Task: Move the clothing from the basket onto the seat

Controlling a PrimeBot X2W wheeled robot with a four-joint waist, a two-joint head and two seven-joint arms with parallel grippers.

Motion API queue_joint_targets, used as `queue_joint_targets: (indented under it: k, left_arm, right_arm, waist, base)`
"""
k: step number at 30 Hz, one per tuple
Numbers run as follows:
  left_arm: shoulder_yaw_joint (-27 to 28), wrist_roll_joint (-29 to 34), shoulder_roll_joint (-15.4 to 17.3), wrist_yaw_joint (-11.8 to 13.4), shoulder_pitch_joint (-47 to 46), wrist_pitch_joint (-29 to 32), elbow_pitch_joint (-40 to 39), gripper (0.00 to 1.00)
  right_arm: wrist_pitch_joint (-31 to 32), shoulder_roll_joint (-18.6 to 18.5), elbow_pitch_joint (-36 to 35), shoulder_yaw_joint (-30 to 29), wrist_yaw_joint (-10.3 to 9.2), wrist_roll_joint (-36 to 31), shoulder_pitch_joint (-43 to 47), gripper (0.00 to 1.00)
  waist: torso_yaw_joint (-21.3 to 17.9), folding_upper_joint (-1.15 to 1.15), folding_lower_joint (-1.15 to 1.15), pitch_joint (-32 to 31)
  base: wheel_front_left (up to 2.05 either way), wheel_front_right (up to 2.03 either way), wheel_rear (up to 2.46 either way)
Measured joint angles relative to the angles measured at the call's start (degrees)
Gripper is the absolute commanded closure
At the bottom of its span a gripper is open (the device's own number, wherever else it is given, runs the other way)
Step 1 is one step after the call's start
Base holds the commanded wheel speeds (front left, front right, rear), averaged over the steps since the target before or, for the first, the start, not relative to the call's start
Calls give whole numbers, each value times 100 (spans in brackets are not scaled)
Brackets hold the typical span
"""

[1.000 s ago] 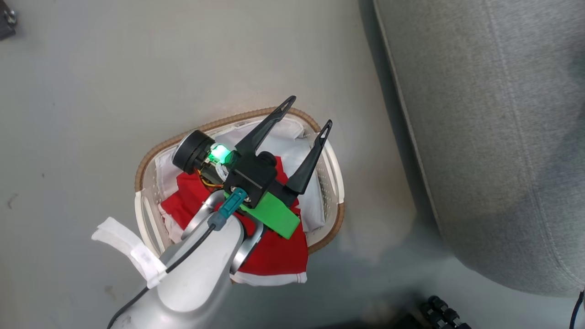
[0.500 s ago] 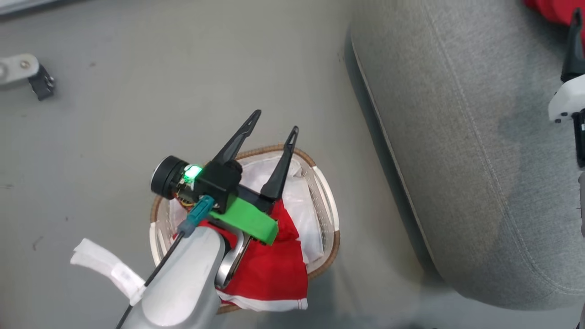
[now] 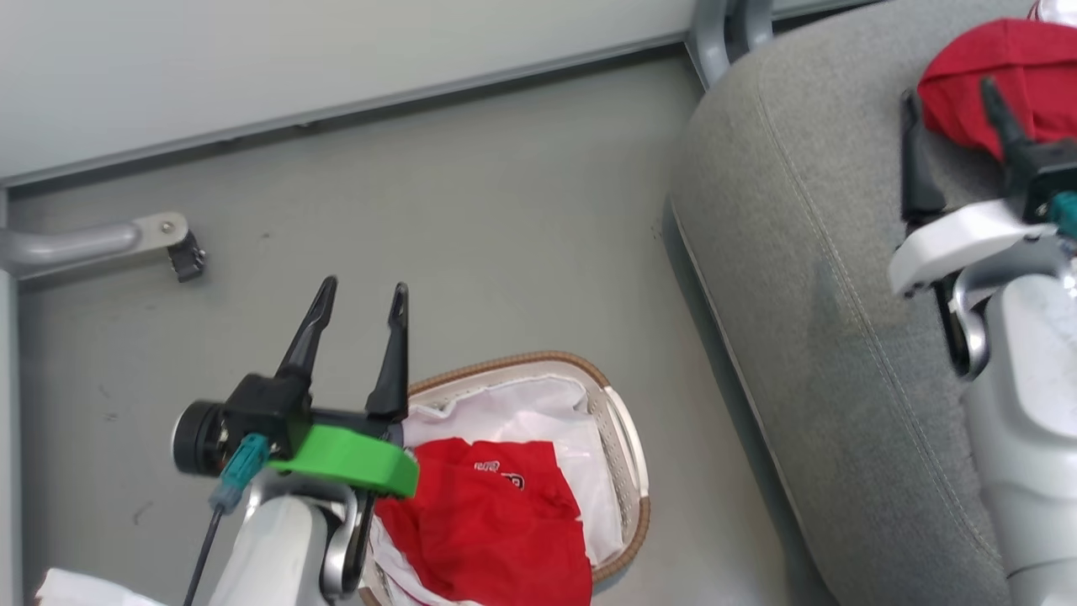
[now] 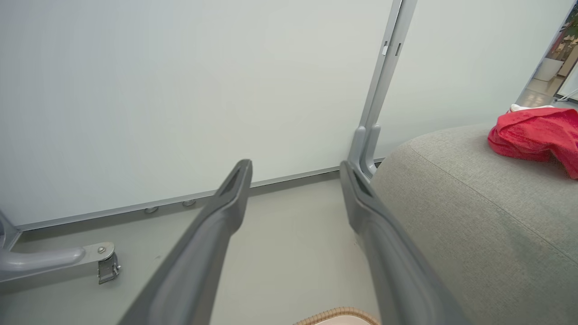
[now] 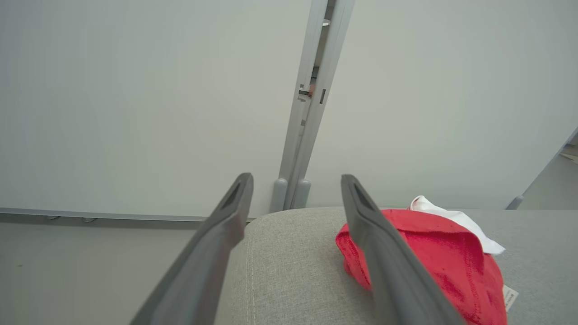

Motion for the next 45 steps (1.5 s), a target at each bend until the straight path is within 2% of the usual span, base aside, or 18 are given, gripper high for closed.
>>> queue_joint_targets:
  k: [8,14,19,24,34,45]
  left_arm:
    - [634,59,-103,30,628,1,-58,0]
    - [892,31,-127,54,1017,0,-98,0]
    - [918,-96,-131,113,1209,1,-135,0]
    - [895,-193,-133,156,1416,0,-164,0]
    - [818,-247,-135,201,1674,0,-120,0]
    - [820,-248,-136,203,1761,1,-15,0]
  right_arm:
    - [-2,567,-324,322,0,163,737,0]
    - [-1,761,-593,550,0,243,1212,0]
    - [-2,832,-722,710,0,229,1641,0]
    - [-1,834,-843,907,0,616,2058,0]
    - [-1,828,-1168,872,0,899,2744,0]
    - [-1,829,-1196,929,0,906,2986,0]
  waist:
    - [350,0,0,-439]
    - [522,0,0,-665]
    - [571,0,0,-822]
    - [588,0,0,-963]
    - [630,0,0,-1167]
    - [648,0,0,-1335]
  base:
    - [0,0,0]
    - [0,0,0]
    - [0,0,0]
    - [0,0,0]
    - [0,0,0]
    - [0,0,0]
